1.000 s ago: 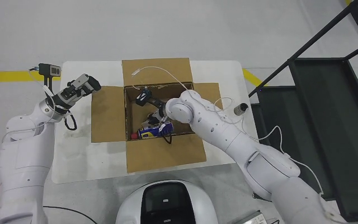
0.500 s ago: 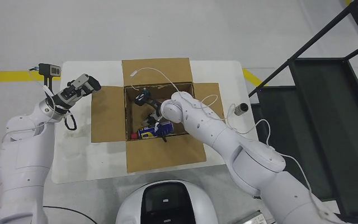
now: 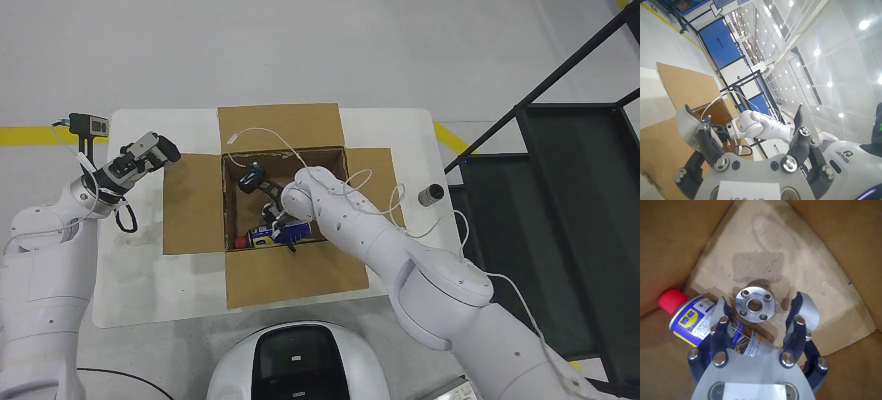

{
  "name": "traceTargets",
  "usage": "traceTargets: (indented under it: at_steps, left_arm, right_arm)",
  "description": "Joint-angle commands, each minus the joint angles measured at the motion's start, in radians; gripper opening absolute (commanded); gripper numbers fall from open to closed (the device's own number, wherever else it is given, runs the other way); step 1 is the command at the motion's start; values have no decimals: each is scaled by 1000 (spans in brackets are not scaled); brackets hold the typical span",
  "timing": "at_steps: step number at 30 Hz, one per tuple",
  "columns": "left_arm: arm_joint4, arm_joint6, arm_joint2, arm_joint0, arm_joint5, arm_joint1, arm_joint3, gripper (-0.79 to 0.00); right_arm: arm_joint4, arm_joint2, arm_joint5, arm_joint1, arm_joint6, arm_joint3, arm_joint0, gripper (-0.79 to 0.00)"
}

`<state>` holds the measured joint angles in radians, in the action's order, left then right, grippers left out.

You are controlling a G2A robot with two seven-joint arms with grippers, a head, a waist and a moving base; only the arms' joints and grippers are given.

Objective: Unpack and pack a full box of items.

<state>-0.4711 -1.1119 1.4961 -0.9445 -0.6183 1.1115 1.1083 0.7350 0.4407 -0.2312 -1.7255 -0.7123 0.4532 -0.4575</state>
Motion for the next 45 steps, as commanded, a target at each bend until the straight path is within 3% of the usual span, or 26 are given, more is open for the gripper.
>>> traceTargets:
  at_steps: [1,2,13,23,30,37,45]
  left_arm:
    - [0,0,0,0,0,0,0,0]
    - [0,0,0,0,0,0,0,0]
    - [0,0,0,0,0,0,0,0]
    - [0,0,0,0,0,0,0,0]
    - [0,0,0,0,0,0,0,0]
    - [3,26,4,-5,9,0,8,0]
    - [26,85,30,-22,34,-10,43,0]
  right_arm:
    - [1,-1,-7,-9,3,-16,3,-671]
    - [4,-2,-11,-13,2,-23,5,-785]
    - [30,9,-70,-29,35,-45,25,-785]
    - [99,56,-116,37,19,117,9,-785]
    - [170,170,-107,149,-97,409,-81,-785]
    - [283,367,-137,280,-301,861,-302,-785]
    - [325,601,-195,366,-380,1219,-531,-785]
